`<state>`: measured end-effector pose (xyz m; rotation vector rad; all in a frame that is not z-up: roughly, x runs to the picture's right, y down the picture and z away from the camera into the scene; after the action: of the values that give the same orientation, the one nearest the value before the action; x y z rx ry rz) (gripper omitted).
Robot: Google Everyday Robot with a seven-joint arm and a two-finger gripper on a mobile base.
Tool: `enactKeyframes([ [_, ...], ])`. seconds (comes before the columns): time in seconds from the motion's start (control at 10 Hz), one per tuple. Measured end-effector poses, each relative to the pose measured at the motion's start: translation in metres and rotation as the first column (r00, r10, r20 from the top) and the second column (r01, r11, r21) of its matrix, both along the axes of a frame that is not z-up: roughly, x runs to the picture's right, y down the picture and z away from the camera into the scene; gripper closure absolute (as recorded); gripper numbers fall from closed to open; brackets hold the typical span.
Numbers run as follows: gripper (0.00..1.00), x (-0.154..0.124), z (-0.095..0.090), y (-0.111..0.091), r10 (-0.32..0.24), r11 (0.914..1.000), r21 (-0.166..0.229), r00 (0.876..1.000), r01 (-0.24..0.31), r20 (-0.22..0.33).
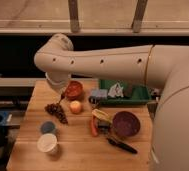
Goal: Place fork in paper cup
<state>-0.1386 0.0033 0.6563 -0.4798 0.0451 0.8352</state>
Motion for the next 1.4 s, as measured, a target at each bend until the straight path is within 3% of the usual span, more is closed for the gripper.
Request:
enactKeyframes([
  [0.3, 1.00, -0.005, -0.023, 0.014, -0.035, 0.9992, -0.016, 0.998, 0.036, 0.047],
  [0.6, 1.00, -0.003, -0.045, 0.031, -0.042, 0.9972, -0.056, 0.992, 0.049, 0.116],
  [1.1, 1.00, -0.009, -0.073, 0.062, -0.053, 0.9881, -0.132, 0.980, 0.079, 0.194],
  [1.4, 1.00, -0.014, -0.079, 0.080, -0.047, 0.9827, -0.164, 0.973, 0.086, 0.226],
])
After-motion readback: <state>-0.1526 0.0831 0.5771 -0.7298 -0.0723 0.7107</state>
